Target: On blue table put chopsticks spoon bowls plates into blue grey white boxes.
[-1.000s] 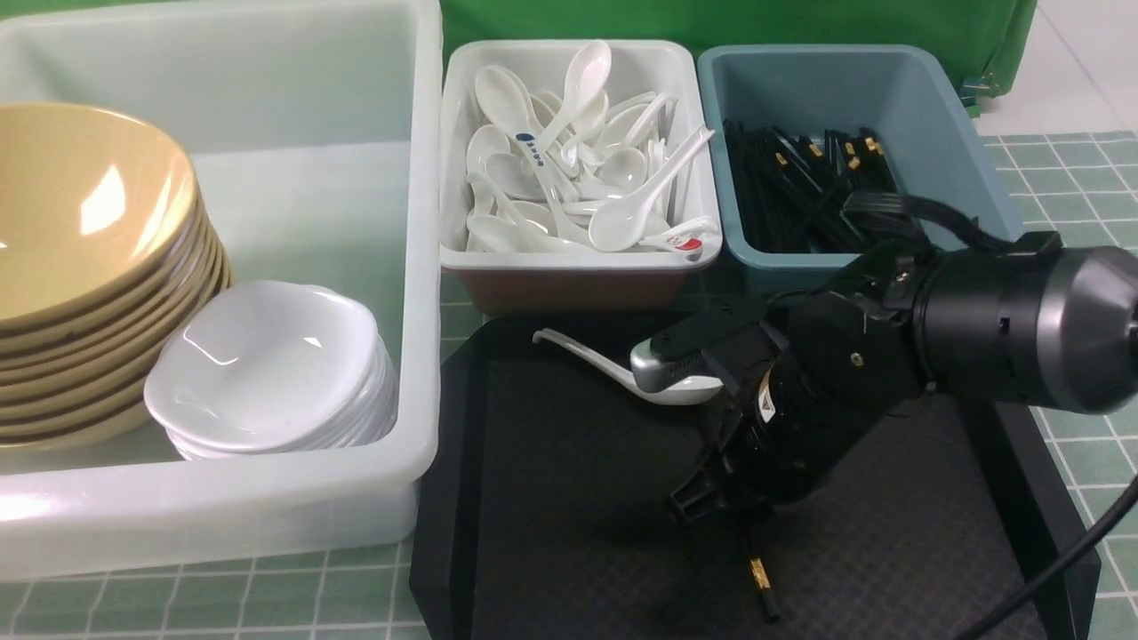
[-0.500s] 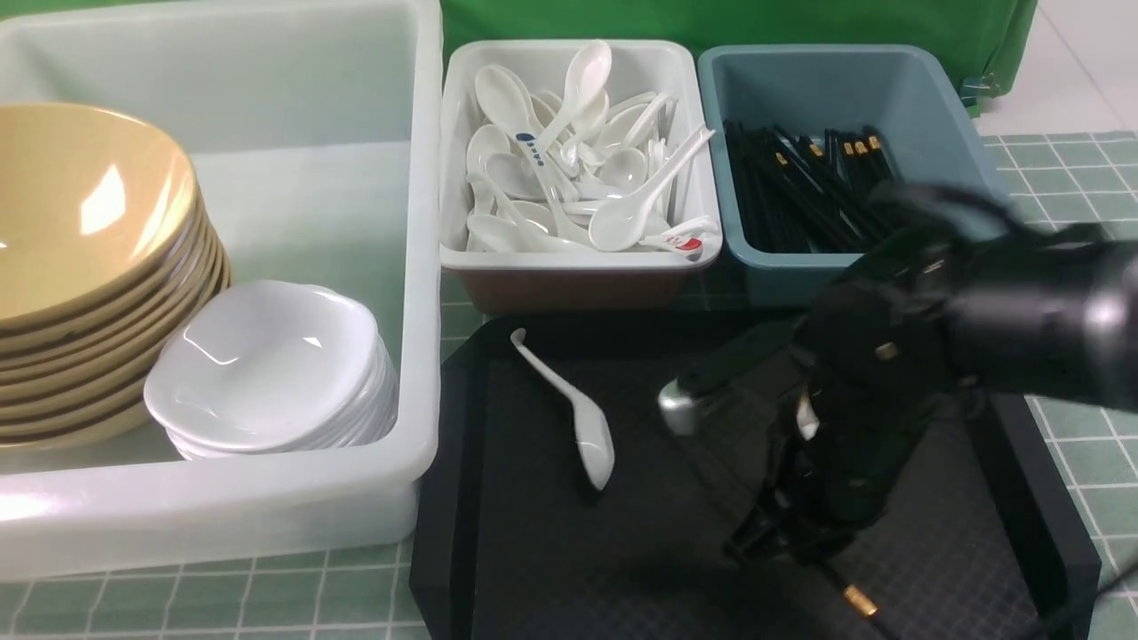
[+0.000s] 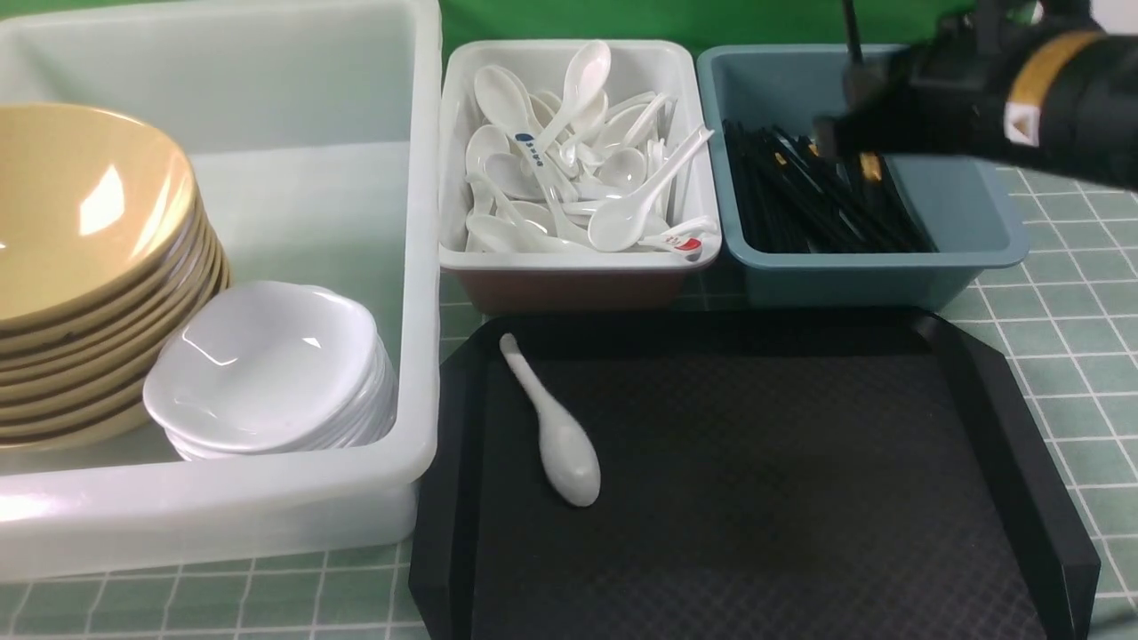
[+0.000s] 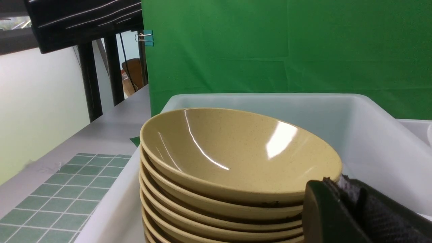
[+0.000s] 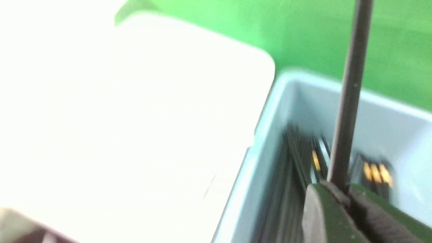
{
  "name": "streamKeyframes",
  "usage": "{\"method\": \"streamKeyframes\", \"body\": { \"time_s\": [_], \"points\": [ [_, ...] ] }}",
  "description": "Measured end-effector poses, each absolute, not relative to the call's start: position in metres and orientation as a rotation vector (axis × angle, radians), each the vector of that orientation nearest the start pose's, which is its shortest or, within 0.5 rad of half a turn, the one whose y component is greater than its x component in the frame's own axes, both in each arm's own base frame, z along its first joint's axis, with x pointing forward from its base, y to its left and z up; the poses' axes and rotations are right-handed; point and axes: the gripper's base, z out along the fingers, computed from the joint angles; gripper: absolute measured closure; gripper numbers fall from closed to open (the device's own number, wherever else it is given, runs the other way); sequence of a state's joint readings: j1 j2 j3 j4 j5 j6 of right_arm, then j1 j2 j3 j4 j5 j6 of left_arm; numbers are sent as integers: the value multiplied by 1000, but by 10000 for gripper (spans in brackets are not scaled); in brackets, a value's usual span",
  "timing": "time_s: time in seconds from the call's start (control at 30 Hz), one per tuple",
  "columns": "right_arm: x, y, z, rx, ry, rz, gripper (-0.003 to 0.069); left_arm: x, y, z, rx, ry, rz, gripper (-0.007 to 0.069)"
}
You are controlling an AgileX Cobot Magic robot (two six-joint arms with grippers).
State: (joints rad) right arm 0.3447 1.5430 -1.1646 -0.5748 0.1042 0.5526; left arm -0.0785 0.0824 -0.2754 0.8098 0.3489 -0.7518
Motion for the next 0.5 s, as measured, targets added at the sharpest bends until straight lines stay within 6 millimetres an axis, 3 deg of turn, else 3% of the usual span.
{"method": "streamKeyframes", "body": {
  "time_s": [0.03, 0.07, 0.13, 0.27, 0.4, 0.5],
  "points": [
    [346, 116, 320, -308, 1926, 161, 550, 46, 19, 278, -117, 1534, 151, 620],
    [368, 114, 304, -272, 1968, 155, 505, 46, 19, 278, -118, 1534, 151, 620],
    [390, 111, 281, -226, 2048, 124, 429, 46, 19, 278, -118, 1534, 151, 620],
    [401, 110, 258, -185, 2177, 48, 329, 46, 19, 278, -118, 1534, 151, 620],
    [375, 135, 254, -208, 2384, -34, 270, 46, 19, 278, -118, 1534, 151, 620],
    [331, 193, 254, -543, 2514, 56, 267, 46, 19, 278, -118, 1534, 151, 620]
  ]
}}
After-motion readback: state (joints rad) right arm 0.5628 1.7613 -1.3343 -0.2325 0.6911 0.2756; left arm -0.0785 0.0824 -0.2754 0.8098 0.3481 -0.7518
